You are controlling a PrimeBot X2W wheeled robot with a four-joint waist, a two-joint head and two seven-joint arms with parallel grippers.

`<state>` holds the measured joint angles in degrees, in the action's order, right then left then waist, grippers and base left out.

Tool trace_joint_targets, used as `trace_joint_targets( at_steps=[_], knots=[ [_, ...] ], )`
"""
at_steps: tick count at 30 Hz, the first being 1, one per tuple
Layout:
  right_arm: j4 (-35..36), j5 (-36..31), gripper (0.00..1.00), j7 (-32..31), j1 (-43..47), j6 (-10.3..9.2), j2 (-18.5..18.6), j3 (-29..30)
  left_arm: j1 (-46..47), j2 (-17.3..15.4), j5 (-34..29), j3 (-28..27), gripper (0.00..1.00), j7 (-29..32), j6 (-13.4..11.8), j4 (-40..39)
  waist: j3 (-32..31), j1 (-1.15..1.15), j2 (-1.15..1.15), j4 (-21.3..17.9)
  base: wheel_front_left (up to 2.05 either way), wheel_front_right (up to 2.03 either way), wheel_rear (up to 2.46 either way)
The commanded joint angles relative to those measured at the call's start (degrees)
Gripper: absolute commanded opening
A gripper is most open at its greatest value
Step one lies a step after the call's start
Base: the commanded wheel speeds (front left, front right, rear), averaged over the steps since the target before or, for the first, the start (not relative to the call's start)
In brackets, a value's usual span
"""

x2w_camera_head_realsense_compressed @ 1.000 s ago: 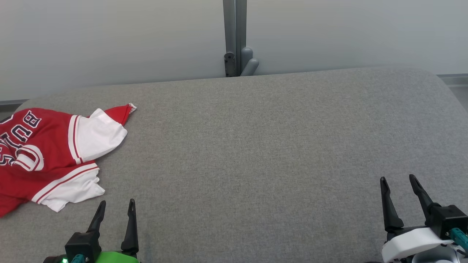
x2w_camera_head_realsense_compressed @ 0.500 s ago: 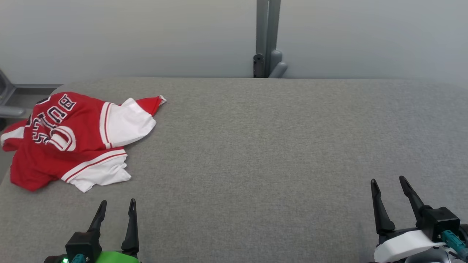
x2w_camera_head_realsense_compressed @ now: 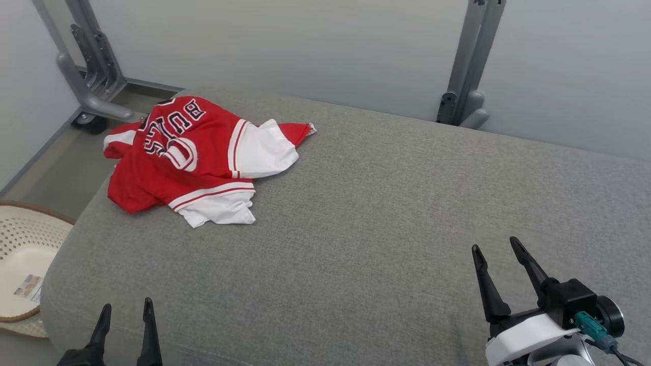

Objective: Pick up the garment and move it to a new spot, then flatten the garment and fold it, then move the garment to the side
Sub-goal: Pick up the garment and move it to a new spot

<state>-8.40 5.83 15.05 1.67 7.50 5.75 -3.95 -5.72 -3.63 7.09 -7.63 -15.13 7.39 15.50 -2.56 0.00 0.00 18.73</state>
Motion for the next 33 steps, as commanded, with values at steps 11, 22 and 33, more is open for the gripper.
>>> trace_joint_targets(
  at_steps=[11, 22, 33],
  knots=[
    [0.17, 0.52, 1.00, 0.21, 0.00, -0.02, 1.22, -1.69, 2.57, 0.49, 1.65, -0.29, 1.00, -0.01, 0.10, -1.50, 1.64, 0.00, 0.00, 0.14, 0.00, 0.00, 0.00],
    [3.65, 0.51, 1.00, 0.21, -6.25, -0.02, 6.14, -1.41, 23.27, 0.21, 6.97, 3.39, 1.00, 2.36, 0.13, 6.06, 18.75, 0.00, 0.00, -4.63, 0.00, 0.00, 0.00],
    [4.76, 1.15, 1.00, 0.21, -9.55, -0.02, 7.89, -2.32, 44.30, -6.41, 8.26, 2.51, 1.00, 12.07, -3.36, 22.93, 27.03, 0.00, 0.00, -7.99, 0.00, 0.00, 0.00]
  ],
)
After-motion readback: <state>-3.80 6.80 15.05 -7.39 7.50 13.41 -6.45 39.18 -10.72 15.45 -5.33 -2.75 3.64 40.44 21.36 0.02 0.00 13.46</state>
